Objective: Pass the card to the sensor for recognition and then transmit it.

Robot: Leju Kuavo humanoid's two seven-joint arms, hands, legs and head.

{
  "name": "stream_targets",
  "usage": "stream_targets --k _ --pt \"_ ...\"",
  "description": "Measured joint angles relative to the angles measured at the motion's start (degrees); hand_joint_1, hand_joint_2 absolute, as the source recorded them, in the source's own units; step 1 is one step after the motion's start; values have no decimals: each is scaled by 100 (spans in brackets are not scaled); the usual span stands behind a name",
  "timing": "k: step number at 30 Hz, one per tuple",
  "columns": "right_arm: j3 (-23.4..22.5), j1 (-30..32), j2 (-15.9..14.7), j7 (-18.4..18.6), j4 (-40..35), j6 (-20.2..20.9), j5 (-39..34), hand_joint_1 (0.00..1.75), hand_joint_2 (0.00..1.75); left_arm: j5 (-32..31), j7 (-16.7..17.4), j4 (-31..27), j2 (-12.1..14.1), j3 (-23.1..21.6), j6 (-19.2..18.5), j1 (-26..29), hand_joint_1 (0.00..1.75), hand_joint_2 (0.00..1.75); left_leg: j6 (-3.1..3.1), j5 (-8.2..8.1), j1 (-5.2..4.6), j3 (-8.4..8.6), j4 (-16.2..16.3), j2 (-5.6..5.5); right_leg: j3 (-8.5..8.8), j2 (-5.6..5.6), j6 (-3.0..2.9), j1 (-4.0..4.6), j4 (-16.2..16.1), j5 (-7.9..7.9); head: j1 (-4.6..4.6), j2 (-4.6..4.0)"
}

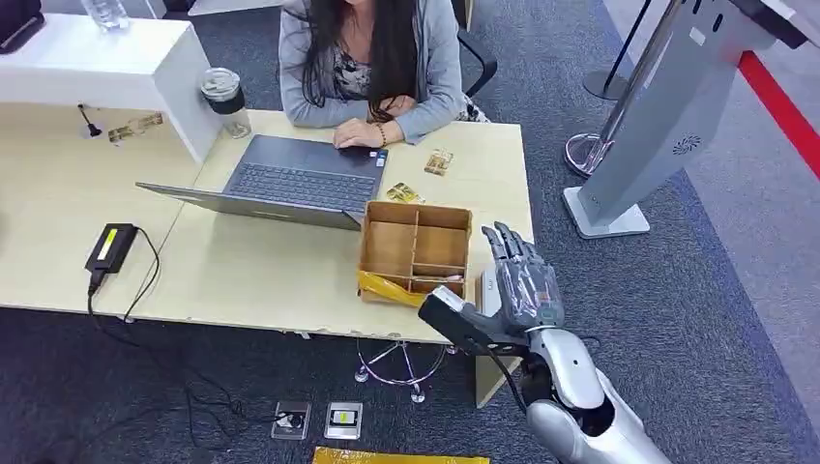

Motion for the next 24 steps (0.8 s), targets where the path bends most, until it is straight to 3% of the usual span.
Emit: stream_targets --k 24 --pt "241 -182 280 -252 1592 -1045 -66 0 175 -44 -33 0 15 -20 11 -2 0 0 0 0 0 0 0 0 -1 0 -1 0 0 0 0 0"
